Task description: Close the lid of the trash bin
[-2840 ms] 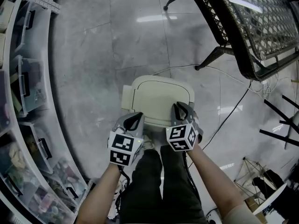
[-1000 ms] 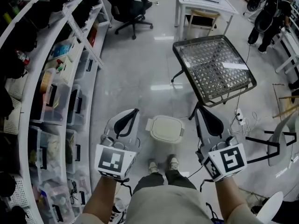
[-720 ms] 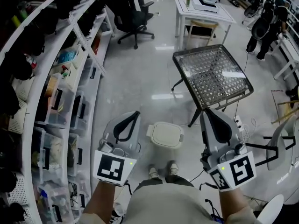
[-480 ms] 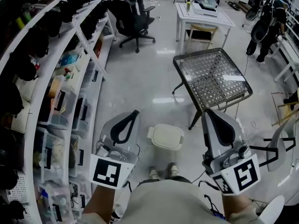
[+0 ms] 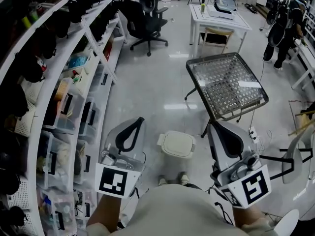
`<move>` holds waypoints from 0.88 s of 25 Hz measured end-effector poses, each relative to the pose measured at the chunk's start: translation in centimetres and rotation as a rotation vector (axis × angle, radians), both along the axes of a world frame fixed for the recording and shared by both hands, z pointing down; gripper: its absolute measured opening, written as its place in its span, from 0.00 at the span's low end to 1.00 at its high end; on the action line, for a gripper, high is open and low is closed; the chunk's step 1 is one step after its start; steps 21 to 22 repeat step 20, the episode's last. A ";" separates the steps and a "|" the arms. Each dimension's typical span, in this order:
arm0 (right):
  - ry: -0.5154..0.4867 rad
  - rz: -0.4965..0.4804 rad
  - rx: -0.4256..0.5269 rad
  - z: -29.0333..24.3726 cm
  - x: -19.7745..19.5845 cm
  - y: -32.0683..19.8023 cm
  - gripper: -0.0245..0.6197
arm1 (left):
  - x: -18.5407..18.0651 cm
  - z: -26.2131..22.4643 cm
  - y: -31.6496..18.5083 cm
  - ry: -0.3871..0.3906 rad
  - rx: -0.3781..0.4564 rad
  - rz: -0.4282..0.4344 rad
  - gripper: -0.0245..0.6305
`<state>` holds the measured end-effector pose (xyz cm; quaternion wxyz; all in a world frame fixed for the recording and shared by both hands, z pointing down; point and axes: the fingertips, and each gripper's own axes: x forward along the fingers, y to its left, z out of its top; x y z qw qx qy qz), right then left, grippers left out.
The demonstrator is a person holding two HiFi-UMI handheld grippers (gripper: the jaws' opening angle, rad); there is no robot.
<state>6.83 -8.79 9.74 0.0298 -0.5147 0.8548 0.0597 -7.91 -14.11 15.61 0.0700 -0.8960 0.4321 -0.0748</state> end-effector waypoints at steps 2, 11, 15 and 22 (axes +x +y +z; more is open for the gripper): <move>-0.007 -0.007 -0.007 0.1 0.1 -0.2 0.04 | 0.0 0.2 -0.2 0.009 -0.008 -0.009 0.04; -0.010 -0.022 -0.023 0.7 0.1 -1.1 0.04 | 0.3 1.2 -0.8 0.001 -0.028 -0.008 0.04; -0.008 -0.038 -0.014 0.7 -0.1 -1.5 0.04 | 0.5 0.9 -0.9 -0.007 -0.015 -0.007 0.04; -0.005 -0.031 -0.031 1.3 0.2 -1.6 0.04 | 1.1 1.1 -0.7 -0.030 -0.013 0.007 0.04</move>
